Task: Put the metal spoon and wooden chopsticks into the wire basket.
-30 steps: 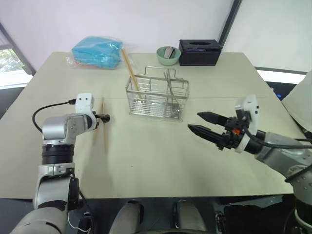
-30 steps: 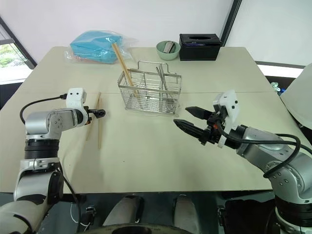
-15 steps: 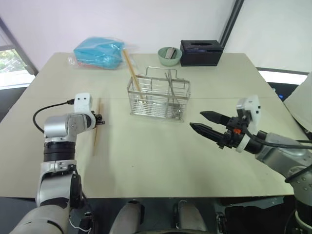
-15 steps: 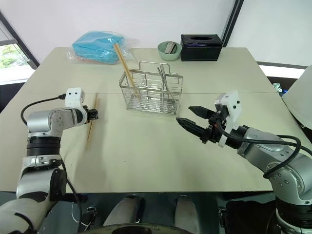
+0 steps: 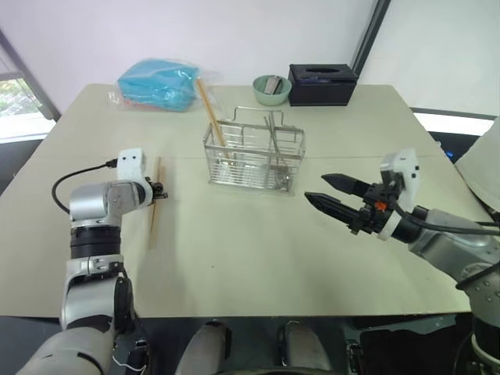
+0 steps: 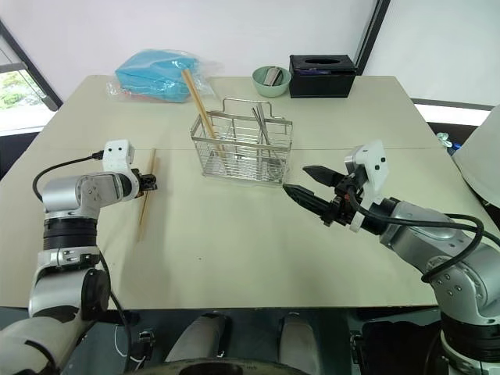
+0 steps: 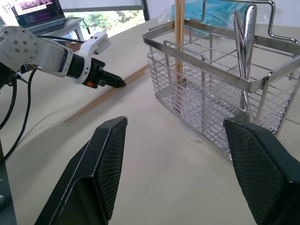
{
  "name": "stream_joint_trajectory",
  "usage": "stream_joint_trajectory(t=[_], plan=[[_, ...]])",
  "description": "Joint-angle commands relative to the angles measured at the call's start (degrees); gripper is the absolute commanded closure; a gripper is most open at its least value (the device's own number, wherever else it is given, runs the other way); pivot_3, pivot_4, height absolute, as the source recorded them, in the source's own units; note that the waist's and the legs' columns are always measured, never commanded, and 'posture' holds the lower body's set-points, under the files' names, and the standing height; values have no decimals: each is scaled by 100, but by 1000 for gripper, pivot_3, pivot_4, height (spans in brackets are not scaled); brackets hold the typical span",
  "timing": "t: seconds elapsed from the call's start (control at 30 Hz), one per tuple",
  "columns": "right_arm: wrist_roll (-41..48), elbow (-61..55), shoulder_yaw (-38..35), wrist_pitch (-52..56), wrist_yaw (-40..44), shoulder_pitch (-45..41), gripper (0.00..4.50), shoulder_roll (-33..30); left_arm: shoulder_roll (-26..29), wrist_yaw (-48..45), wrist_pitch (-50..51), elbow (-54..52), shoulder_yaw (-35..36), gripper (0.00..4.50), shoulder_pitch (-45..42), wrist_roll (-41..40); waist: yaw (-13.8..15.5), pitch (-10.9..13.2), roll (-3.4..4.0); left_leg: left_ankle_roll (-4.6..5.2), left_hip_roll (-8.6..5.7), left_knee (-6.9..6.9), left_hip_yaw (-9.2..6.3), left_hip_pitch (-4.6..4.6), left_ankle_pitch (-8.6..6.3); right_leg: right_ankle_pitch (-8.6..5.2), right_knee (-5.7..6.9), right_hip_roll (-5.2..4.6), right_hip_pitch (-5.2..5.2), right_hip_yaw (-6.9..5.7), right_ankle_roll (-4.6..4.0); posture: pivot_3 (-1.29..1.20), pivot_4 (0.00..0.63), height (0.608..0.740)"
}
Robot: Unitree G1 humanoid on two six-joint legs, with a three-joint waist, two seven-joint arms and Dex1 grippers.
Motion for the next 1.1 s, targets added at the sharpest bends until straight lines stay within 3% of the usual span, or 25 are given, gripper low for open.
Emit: stream_joint_trajectory(t=[0.03, 0.2, 0.73, 1.1], plan=[[-14, 8, 13, -151, -22, -153, 1119, 75, -37, -43, 47, -123, 64, 2439, -87, -72, -4, 0, -1, 0, 0, 0, 0, 0, 0, 0, 0, 0, 0, 0, 0, 0, 150, 654], [-63, 39, 82, -169, 17, -204, 1119, 107, 28, -121, 77, -305, 24, 28, -44, -73, -31, 2, -2, 0, 2, -4, 0, -1, 0, 0, 0, 2, -5, 0, 0, 0, 150, 654], [-117, -184, 141, -184, 562, 5, 1119, -138, 499, -30, 706, -771, 472, 28, -219, -122, -24, 12, -16, 0, 3, -8, 0, -6, 0, 0, -3, 4, -11, -1, 0, 0, 150, 654], [-333, -146, 218, -296, 659, 65, 1119, -127, 480, -189, 317, -64, 174, 28, -150, 1, -24, 13, -18, -1, 3, -9, 0, -6, 0, 0, -4, 3, -12, 0, 1, 0, 150, 654]])
